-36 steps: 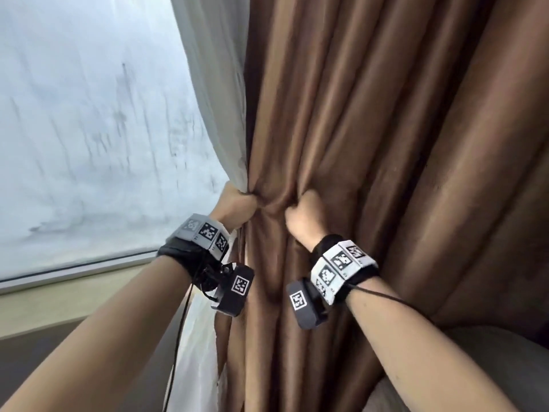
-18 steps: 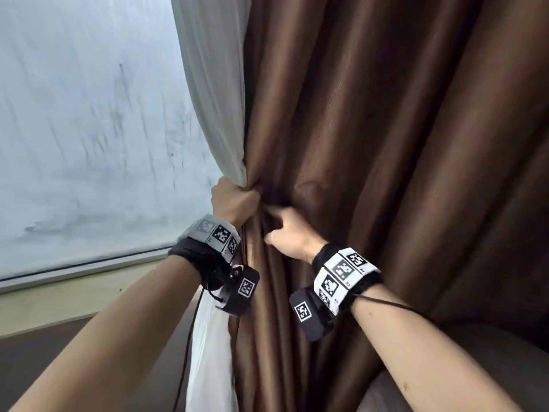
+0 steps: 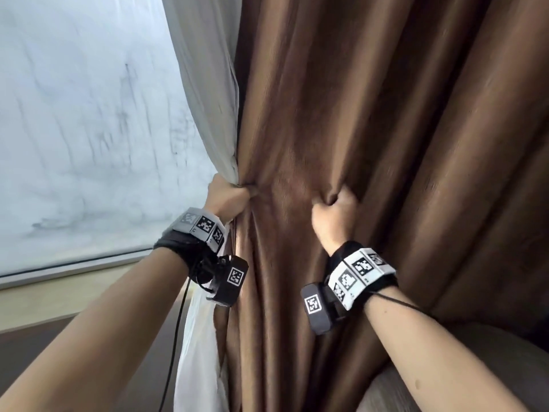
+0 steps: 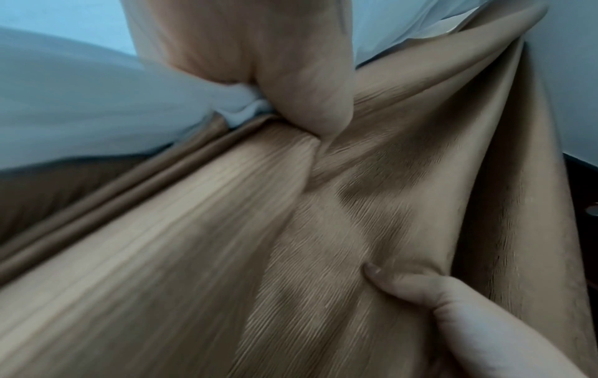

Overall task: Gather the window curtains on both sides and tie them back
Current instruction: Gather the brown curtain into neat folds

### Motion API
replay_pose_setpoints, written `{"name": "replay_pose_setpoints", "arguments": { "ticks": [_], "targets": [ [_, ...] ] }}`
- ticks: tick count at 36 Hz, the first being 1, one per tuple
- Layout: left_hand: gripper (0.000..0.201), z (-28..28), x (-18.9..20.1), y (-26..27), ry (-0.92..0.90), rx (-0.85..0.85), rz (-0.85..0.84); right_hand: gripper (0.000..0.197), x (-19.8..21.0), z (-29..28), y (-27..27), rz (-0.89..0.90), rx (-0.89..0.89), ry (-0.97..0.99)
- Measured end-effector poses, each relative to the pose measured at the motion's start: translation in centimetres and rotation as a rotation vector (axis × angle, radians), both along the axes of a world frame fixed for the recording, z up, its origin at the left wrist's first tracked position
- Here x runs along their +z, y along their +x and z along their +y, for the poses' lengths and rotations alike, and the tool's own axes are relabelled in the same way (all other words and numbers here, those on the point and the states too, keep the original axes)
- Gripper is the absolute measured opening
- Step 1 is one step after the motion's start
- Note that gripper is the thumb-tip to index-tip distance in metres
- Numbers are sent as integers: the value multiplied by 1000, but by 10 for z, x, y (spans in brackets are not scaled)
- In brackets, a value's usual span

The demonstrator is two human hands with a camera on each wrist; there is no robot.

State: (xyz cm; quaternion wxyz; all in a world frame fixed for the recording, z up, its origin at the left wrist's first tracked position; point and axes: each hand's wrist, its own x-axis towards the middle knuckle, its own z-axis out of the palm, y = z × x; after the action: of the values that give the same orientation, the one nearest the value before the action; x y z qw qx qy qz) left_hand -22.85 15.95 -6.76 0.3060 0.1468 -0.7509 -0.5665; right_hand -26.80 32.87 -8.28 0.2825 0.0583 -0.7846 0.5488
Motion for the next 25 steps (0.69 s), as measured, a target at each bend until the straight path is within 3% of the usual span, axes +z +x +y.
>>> {"name": "replay_pose_setpoints", "arguments": {
  "ticks": [4, 7, 9, 11, 13, 17, 19, 21, 25],
  "targets": [
    [36, 8, -2, 3, 62, -133, 68, 5, -4, -32, 37, 71, 115, 181],
    [37, 13, -1, 12, 41, -286, 116, 23, -5, -50, 51, 16, 177, 332],
    [27, 13, 3, 18, -26, -363, 71, 24, -6, -57, 52, 21, 223, 382],
    [37, 9, 5, 19, -19, -412, 37, 24, -4, -60, 52, 9, 273, 408],
    [47, 3, 4, 14, 44, -331, 44, 23, -3, -59, 48, -58, 371, 376],
    [33, -8, -4, 3, 48, -14, 29, 36, -9, -51, 38, -185, 692, 198],
    [31, -11, -6, 0, 2, 84, -10, 42, -14, -48, 32, -213, 756, 91],
    [35, -14, -6, -2, -22, 139, -17, 38, -17, -41, 23, -164, 628, -11],
    [24, -19, -6, -3, -38, 194, -8, 35, -23, -7, -2, 90, 60, -99]
  ]
}}
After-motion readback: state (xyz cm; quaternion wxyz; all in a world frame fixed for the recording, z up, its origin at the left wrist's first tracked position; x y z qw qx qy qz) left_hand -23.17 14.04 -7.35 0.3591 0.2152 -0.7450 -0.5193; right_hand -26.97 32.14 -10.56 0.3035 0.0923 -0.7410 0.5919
